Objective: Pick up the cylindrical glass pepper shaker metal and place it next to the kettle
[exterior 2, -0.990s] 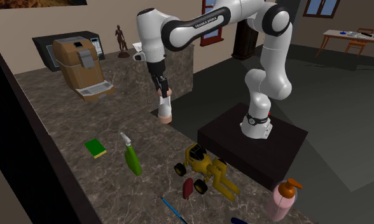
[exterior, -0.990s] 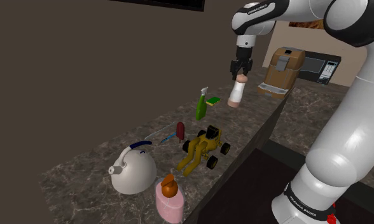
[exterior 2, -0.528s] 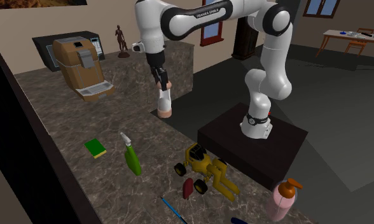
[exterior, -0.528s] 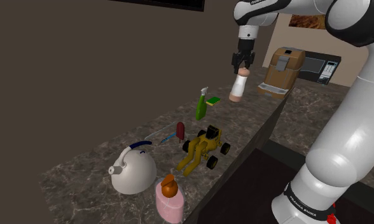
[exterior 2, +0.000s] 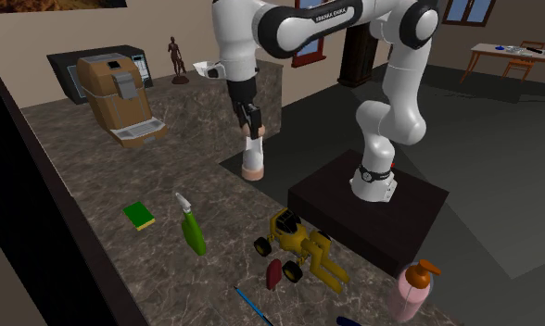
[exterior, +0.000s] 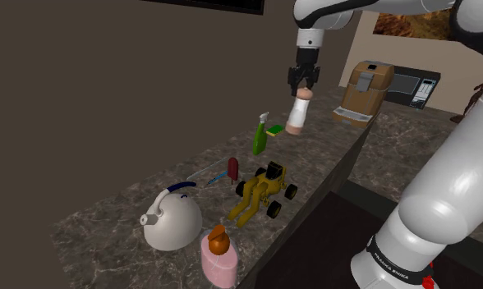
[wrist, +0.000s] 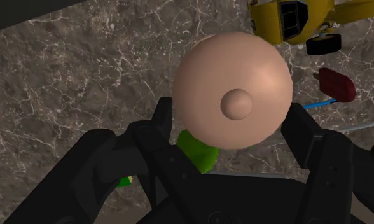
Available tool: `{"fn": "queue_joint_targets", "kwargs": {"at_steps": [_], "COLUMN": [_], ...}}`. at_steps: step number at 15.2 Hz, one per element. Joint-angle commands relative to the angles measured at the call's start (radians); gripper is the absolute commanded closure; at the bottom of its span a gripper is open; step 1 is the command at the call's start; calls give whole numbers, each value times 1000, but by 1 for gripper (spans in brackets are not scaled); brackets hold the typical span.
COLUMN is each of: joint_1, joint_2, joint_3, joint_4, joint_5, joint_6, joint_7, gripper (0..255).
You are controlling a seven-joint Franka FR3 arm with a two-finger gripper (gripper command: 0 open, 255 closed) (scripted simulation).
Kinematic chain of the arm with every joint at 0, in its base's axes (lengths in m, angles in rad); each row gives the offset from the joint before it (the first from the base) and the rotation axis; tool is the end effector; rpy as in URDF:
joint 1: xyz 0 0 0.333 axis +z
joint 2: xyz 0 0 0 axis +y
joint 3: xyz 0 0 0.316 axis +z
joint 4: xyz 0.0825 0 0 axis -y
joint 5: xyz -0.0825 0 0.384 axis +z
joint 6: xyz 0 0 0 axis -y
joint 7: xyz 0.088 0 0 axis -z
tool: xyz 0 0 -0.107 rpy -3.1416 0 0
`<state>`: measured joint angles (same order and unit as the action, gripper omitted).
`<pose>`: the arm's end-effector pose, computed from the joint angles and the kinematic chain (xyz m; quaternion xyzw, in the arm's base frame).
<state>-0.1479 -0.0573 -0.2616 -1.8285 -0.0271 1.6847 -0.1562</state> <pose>0.4894 -0.2184 0.5423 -0.9913 0.1235 0.0441 0.0066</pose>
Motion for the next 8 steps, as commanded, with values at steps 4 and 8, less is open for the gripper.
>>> {"fn": "queue_joint_targets", "kwargs": {"at_steps": [4,8], "joint_1": [55,98], "joint_2": [-60,-89], "joint_3": [66,122], "joint_4": [-67,-100], "joint_5": [3,14], "joint_6": [7,10], "joint_7": [124,221], "gripper": [255,255]}}
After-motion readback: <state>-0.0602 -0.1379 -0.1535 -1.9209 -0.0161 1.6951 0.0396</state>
